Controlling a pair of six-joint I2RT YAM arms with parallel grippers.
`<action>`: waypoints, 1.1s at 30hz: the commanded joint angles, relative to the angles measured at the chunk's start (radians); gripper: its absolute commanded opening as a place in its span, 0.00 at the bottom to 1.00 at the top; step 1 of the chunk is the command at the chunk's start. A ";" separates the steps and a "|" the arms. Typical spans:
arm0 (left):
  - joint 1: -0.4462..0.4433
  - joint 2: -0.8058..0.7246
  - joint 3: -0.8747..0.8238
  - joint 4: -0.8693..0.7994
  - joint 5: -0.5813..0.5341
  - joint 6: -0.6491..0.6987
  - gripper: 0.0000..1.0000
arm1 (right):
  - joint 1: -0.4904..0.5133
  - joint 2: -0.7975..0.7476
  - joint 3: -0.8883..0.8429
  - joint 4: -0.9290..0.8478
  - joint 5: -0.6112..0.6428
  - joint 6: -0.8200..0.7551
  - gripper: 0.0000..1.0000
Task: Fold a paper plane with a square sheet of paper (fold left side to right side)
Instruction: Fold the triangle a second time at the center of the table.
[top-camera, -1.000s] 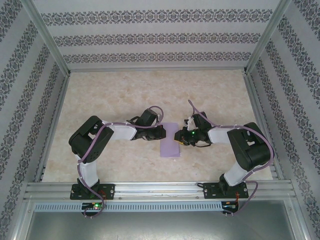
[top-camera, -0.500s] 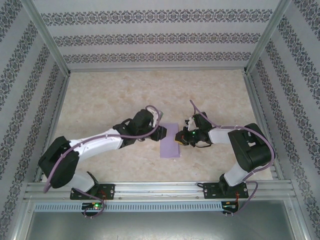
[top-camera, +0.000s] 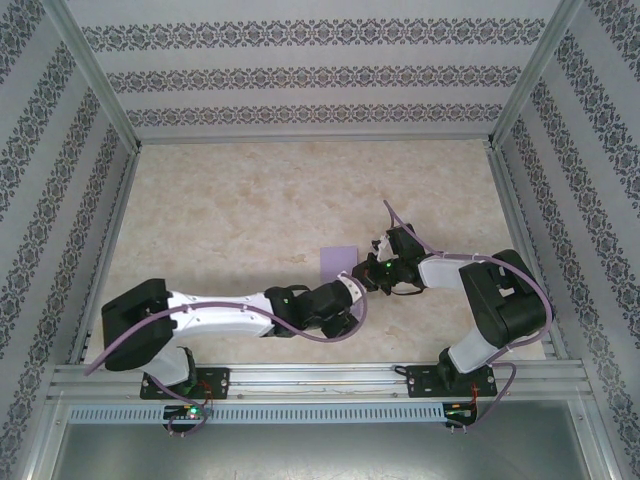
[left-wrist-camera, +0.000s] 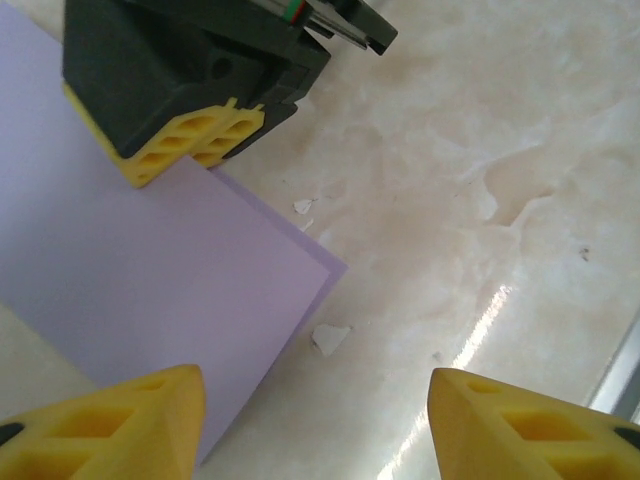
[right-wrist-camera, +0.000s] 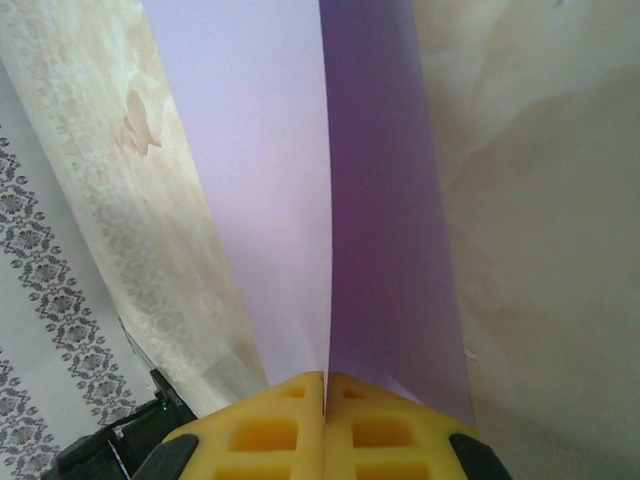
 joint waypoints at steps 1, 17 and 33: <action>-0.022 0.059 0.055 -0.060 -0.103 0.057 0.63 | -0.010 -0.027 -0.004 -0.022 0.009 0.007 0.05; -0.019 0.246 0.203 -0.114 -0.265 0.049 0.69 | -0.008 -0.024 -0.009 -0.023 0.015 0.001 0.07; 0.038 0.185 0.152 -0.060 -0.130 -0.015 0.03 | -0.026 -0.087 0.012 -0.060 0.007 -0.070 0.23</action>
